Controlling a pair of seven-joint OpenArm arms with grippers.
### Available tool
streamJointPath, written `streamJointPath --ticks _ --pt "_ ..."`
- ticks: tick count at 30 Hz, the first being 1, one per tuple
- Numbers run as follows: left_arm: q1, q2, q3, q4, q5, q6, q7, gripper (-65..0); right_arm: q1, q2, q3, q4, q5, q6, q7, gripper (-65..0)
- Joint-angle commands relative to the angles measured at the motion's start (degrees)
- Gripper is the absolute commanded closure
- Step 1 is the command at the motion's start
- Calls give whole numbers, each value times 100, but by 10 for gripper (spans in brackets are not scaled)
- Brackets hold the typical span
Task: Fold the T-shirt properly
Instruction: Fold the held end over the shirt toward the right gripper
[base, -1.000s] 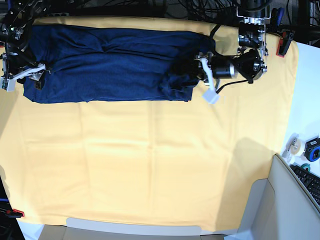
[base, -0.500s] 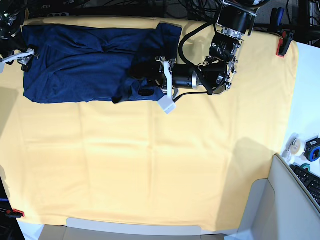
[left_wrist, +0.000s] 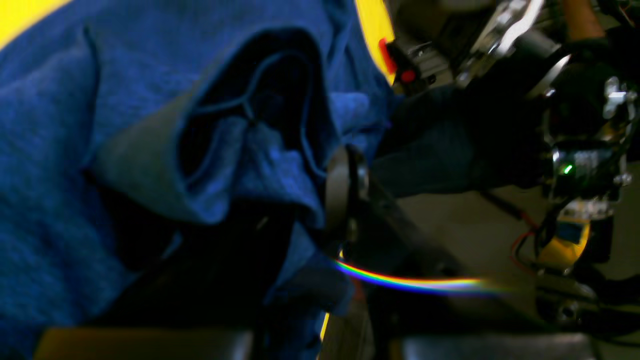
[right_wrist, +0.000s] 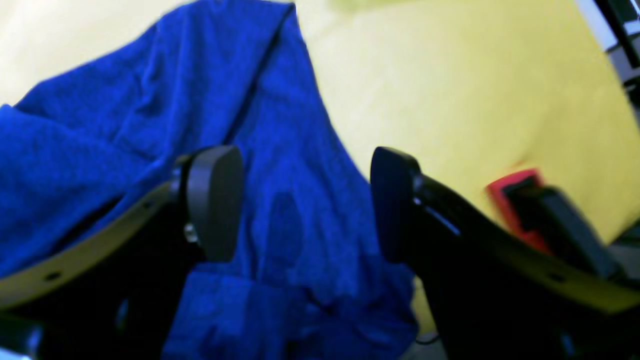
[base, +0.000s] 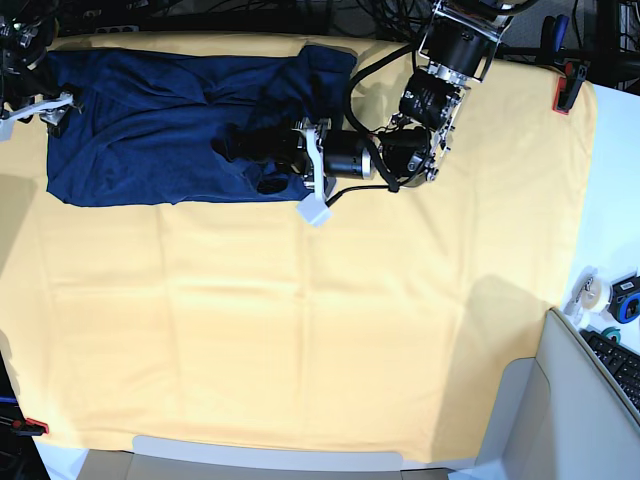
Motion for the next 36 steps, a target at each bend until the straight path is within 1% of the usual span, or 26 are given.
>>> streamJointPath --ticks 1,4,9,14,16,18,20,22,25,26,27,33,35,36 --pt "-87 75 0 94 -169 -44 -59 0 -20 98 37 90 47 7 123 -394" --pt "-122 207 0 86 -107 -44 -50 0 -20 89 10 90 47 7 123 -394" --pt "-245 401 0 86 350 -44 -33 0 -11 89 -7 90 47 7 123 -394" --pt "-254 401 0 86 596 -44 -77 0 -20 72 -7 90 47 7 123 -394" --pt "-262 401 0 86 605 -44 -121 0 -20 -34 10 90 47 7 123 -394" --pt "-262 401 0 86 605 -44 -270 -1 -20 -69 19 90 47 7 123 -394" --pt "-271 401 53 86 605 -53 -340 -37 -20 -78 -16 90 47 7 123 -394" --pt "-271 401 185 86 605 -53 -472 -117 -11 -78 -16 90 47 7 123 -394" --pt "-236 410 202 86 579 -53 -718 -259 -2 -78 -16 90 47 7 123 -394" --pt "-236 427 202 86 579 -53 -736 -294 -2 -78 -16 90 47 7 123 -394" --pt "-236 480 211 86 579 -53 -745 -316 -2 -78 -16 90 47 7 123 -394" --pt "-245 533 141 165 500 -61 -745 -299 -2 -78 -16 81 47 7 123 -394" --pt "-254 471 132 305 315 -61 -745 -277 7 -78 -16 81 47 7 123 -394" --pt "-254 374 62 385 236 -61 -745 -257 7 -78 -16 81 47 7 123 -394"
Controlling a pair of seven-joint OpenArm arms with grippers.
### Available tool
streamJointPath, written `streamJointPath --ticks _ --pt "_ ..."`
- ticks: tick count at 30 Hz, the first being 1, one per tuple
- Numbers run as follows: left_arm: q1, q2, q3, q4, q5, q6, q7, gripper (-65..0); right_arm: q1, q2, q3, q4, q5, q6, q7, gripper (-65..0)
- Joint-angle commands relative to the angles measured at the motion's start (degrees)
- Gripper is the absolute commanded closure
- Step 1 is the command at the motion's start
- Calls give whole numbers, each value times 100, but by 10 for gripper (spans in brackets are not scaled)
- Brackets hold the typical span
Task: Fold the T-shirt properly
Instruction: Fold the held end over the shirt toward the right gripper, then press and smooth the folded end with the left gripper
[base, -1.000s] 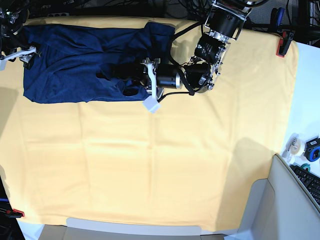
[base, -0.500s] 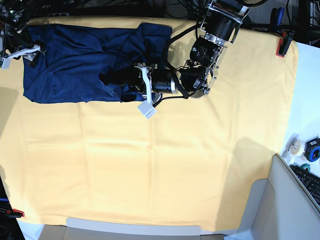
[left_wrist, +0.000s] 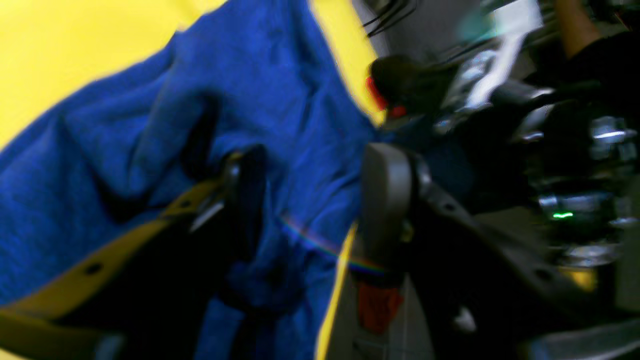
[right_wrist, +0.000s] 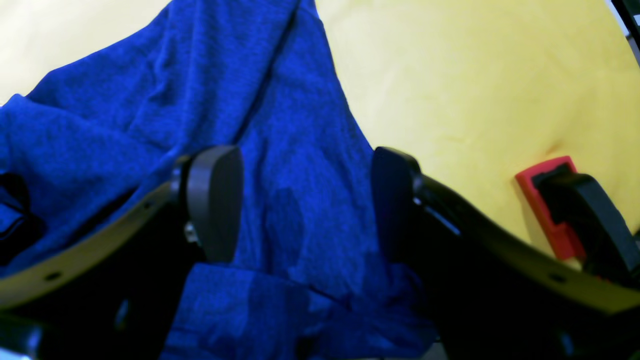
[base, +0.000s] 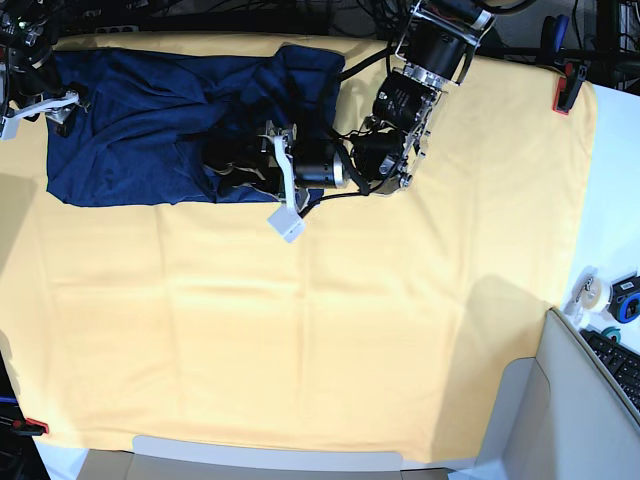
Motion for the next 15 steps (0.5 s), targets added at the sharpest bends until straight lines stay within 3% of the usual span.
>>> streamJointPath --ticks 1,5,6,10,15 --pt "-129 -153 -138 237 -193 -50 -122 -224 9 71 28 77 45 10 119 -394" --pt "-112 -716 -243 597 -246 -33 -78 -8 18 71 28 77 45 10 119 -394" --pt "-112 -839 -243 606 -219 29 -34 0 18 71 28 77 45 10 119 -394" --pt "73 -1322 -208 641 -210 881 -34 0 53 71 28 77 45 10 127 -394" --pt "258 -1648 -199 993 -202 1356 -34 0 106 71 28 -11 36 10 119 -394"
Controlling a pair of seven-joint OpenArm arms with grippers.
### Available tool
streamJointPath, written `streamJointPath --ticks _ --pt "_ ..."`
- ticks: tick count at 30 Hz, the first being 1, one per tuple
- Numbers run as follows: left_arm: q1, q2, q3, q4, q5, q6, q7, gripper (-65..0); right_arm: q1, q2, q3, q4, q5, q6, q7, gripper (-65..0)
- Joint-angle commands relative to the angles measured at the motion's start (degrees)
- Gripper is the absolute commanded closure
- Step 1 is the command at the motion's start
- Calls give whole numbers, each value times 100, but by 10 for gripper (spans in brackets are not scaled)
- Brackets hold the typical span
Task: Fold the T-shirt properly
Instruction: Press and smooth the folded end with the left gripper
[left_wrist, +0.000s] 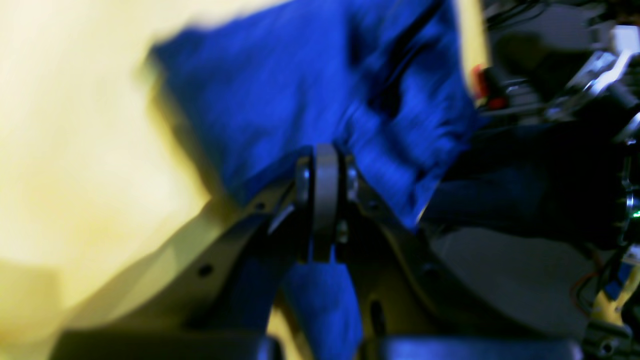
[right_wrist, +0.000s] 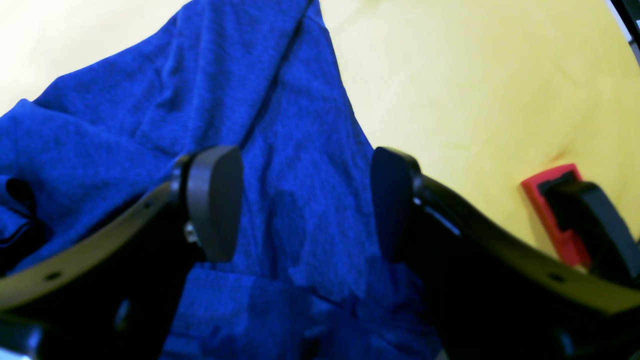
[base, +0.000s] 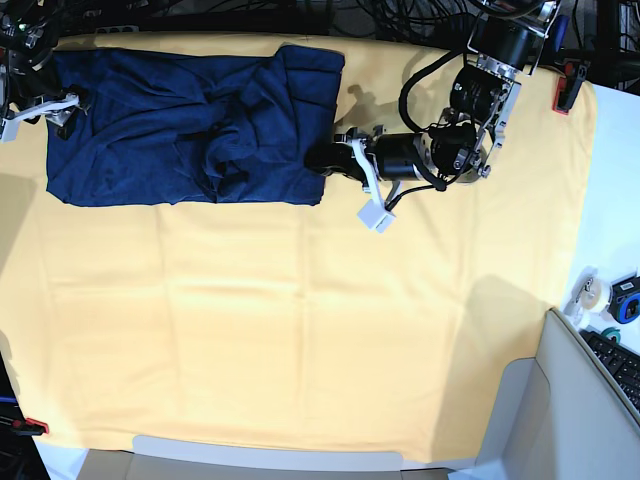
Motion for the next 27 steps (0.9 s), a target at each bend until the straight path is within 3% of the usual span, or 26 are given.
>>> streamJointPath --ticks 1,9,15,22,27 --pt "-74 -19 -20 329 -217 8 -154 0 42 84 28 37 38 10 119 -394" --pt "216 -134 -20 1050 311 659 -101 0 51 84 28 -192 47 10 119 -394" --pt "401 -116 -20 1296 592 694 118 -3 42 84 28 -192 47 10 119 -394" --pt "453 69 -20 1366 583 694 189 -174 34 84 28 -192 47 10 119 -394" --pt "453 174 -20 1349 592 703 171 -189 16 75 28 -192 47 10 119 -394"
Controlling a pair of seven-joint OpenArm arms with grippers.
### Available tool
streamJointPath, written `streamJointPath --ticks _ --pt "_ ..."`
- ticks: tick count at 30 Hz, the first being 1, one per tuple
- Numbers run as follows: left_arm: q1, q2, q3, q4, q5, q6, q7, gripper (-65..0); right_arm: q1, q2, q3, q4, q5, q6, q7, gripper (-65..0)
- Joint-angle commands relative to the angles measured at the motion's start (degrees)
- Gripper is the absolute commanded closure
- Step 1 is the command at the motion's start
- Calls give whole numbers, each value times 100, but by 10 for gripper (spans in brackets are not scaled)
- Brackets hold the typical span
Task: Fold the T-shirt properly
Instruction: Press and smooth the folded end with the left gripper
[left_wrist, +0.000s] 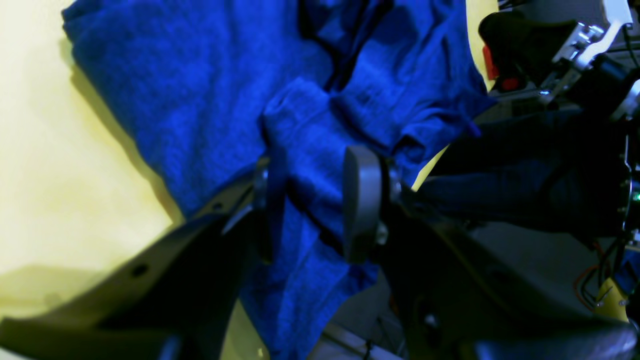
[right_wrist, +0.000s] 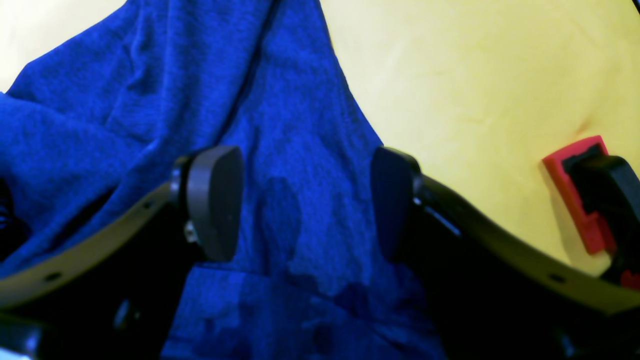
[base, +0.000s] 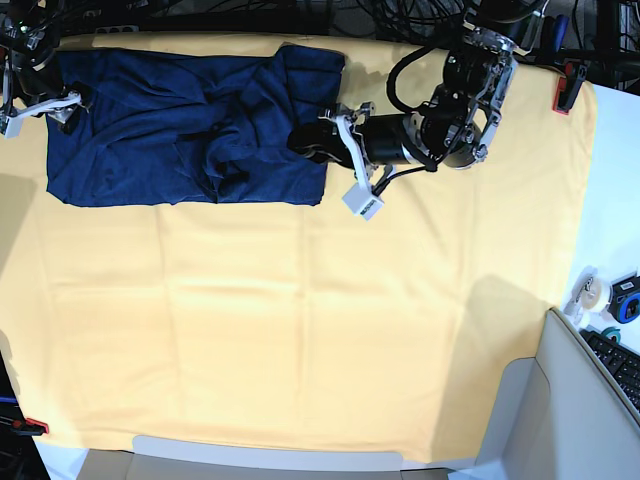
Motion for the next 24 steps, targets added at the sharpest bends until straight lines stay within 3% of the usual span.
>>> streamJointPath --ticks 1,10,17,24 --pt "-91 6 -24 101 -114 -21 -100 -190 -17 75 28 101 67 12 121 -394" --pt "-126 199 -24 -119 -97 -12 -135 -191 1 75 19 110 67 12 121 -394" --pt "-117 533 -24 -145 791 -12 -65 -191 1 75 19 110 67 12 121 -394" --pt "-91 718 -16 -119 1143 -12 -56 -191 18 75 19 110 67 12 121 -394"
